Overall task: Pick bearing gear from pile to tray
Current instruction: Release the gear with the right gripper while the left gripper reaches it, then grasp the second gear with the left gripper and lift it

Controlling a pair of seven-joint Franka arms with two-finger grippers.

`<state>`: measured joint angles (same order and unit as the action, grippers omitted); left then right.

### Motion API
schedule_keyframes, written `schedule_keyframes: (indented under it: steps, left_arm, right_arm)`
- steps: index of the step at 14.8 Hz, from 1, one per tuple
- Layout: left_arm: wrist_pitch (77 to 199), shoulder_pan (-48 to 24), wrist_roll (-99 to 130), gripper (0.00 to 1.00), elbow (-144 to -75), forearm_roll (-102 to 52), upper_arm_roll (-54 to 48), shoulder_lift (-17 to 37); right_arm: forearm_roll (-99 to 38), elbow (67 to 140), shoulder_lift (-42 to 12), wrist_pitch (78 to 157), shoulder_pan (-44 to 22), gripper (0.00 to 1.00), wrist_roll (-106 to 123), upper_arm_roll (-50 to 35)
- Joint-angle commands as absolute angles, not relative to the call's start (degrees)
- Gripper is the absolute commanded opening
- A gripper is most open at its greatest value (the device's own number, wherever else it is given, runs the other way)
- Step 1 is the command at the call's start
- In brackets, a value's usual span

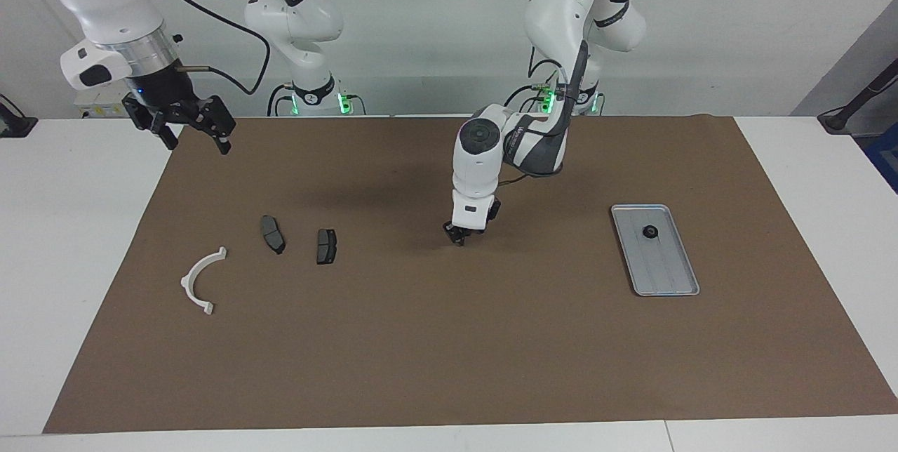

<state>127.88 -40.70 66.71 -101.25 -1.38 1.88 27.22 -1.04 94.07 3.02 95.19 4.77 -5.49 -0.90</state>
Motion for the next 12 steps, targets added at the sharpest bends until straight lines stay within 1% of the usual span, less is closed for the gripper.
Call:
schedule_keyframes:
  steps: [1, 5, 6, 8, 10, 12]
  left_arm:
    - [127.3, -42.1, 67.3, 0.63, -102.4, -0.5, 2.9, 26.0]
    - [127.6, -42.8, 67.4, 0.62, -102.8, -0.6, 2.9, 25.9]
    - [127.8, -42.9, 67.4, 0.60, -103.4, -0.6, 2.9, 25.8]
    - [127.8, -43.0, 67.4, 0.50, -103.8, -0.6, 2.9, 25.5]
    - [128.1, -43.0, 67.4, 0.28, -103.8, -0.6, 2.9, 25.5]
    - [127.7, -43.0, 67.4, 0.02, -103.7, -0.6, 3.0, 25.5]
  right_arm:
    - [-0.6, 93.3, 4.1, 92.8, 6.2, 1.00, -3.9, -2.1]
    - [-0.6, 93.3, 5.3, 91.2, 6.0, 1.00, -4.0, -2.1]
    - [-0.7, 93.4, 5.3, 91.3, 6.0, 1.00, -4.0, -2.1]
    - [-0.7, 93.7, 5.2, 91.6, 6.1, 1.00, -4.0, -2.1]
    - [-0.7, 93.7, 5.2, 91.4, 6.1, 1.00, -4.0, -2.0]
    - [-0.7, 93.9, 5.3, 91.4, 5.7, 1.00, -4.0, -1.7]
